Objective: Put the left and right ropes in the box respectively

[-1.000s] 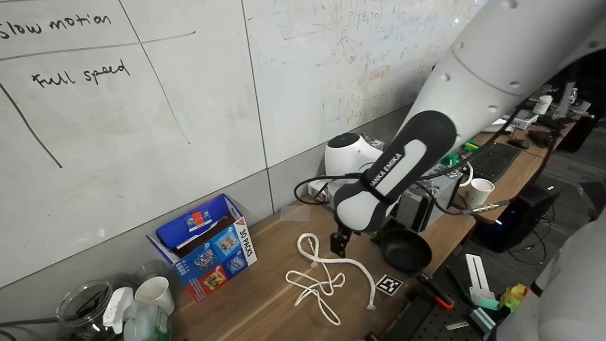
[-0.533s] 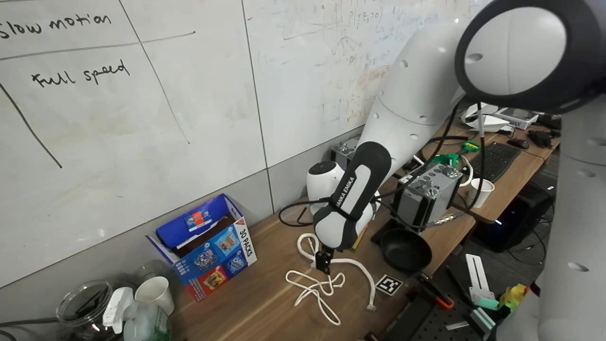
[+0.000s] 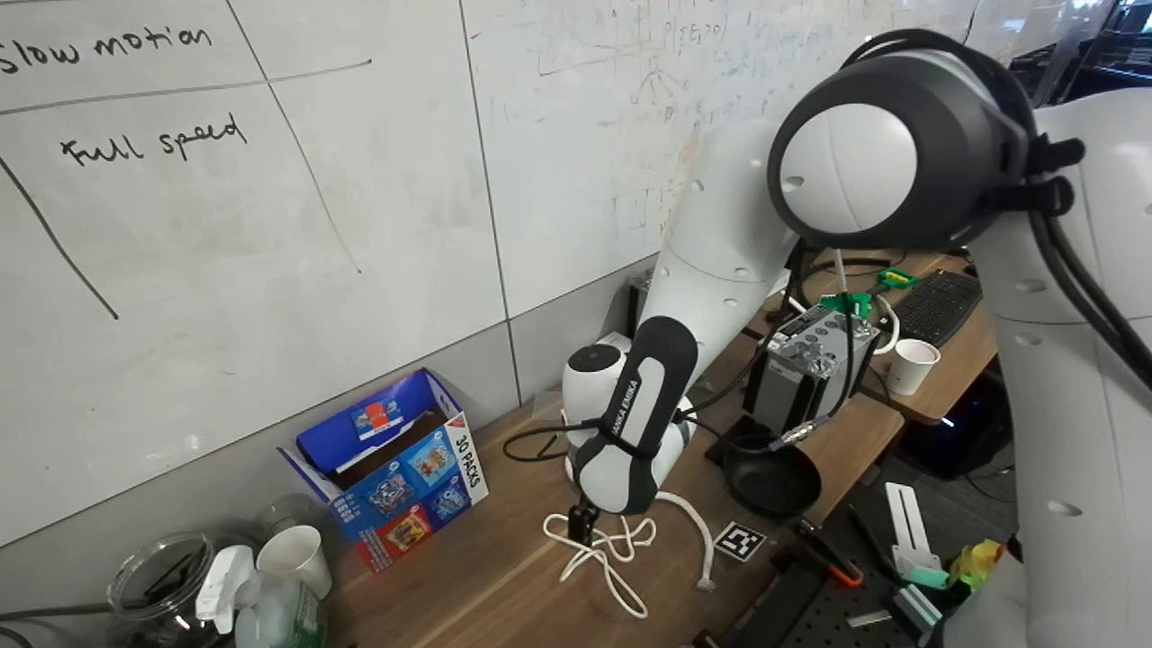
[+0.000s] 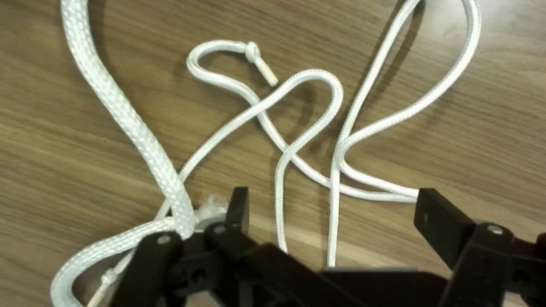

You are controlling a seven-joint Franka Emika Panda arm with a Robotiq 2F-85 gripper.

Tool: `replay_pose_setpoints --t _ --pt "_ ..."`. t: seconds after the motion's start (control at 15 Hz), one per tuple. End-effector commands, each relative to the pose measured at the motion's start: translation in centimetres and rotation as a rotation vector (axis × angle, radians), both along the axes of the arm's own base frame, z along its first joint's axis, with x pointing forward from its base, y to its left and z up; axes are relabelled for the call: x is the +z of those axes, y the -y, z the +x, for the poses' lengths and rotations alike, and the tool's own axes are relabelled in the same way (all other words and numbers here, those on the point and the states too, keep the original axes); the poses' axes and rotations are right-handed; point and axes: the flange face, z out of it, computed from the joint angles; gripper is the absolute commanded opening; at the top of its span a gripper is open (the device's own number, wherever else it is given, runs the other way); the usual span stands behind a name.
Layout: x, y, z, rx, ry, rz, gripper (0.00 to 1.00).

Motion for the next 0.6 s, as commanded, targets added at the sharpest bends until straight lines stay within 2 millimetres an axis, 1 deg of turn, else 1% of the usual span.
replay_pose_setpoints --t 0.0,0.33,0.53 --pt "-1.6 -0.8 1.1 0.017 0.03 0.017 1.0" --pt "-3.7 -0.9 1.7 0.039 0.005 0.0 1.0" --pt "-4.6 -0.7 2.0 0.045 -0.005 -0.002 1.0"
